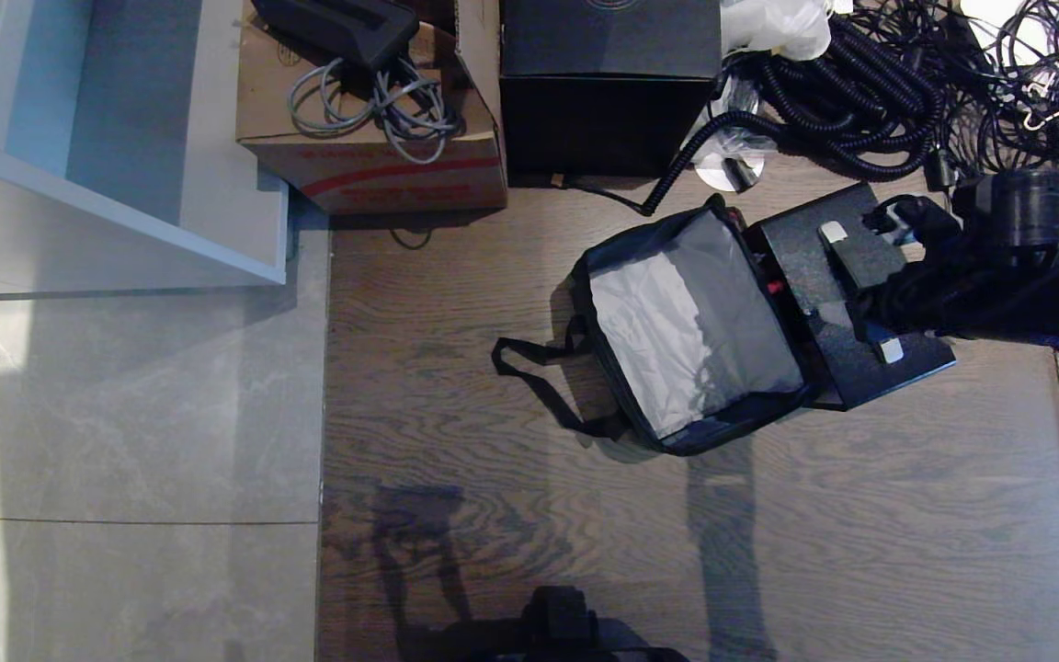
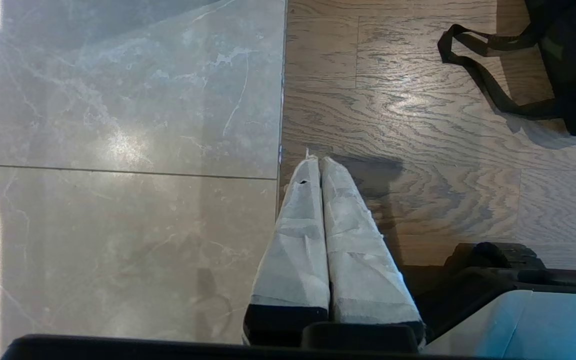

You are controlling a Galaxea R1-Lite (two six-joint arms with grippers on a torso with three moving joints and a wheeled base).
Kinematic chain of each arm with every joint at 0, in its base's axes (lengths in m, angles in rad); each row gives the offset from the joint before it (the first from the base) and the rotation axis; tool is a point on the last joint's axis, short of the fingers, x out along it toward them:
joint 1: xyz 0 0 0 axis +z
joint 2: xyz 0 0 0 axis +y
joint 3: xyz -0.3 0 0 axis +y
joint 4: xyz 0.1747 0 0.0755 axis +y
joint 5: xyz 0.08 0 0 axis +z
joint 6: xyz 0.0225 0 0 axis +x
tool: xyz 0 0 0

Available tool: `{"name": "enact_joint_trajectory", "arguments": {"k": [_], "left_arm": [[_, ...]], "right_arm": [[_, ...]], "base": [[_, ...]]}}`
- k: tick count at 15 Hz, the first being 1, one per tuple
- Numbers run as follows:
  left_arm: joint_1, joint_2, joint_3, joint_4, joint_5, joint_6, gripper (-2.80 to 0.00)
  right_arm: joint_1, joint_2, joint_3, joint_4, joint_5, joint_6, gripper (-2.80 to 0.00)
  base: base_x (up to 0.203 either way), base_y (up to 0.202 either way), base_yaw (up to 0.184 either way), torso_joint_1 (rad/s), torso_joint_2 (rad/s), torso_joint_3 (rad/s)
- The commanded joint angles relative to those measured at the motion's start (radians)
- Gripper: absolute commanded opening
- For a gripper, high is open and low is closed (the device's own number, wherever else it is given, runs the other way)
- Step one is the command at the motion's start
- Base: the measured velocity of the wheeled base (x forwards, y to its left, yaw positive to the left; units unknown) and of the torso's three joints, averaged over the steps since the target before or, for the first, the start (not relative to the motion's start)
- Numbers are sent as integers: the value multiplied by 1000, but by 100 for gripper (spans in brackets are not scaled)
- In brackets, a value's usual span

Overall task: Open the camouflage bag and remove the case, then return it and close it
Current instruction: Grip the handle again

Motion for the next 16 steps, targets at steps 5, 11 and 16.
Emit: {"name": "enact_joint_trajectory", "arguments": {"k": [5, 11, 16], "left_arm": [[0, 0, 0, 0, 0, 0, -280], [0, 0, -1, 0, 0, 0, -280], [0, 0, 0, 0, 0, 0, -280]], "right_arm": [[118, 72, 45, -208, -610, -272, 0], [172, 179, 41, -441, -666, -297, 0], [160, 245, 31, -596, -789, -445, 0]], "base": [[0, 0, 0, 0, 0, 0], [0, 0, 0, 0, 0, 0], [0, 0, 0, 0, 0, 0]]}}
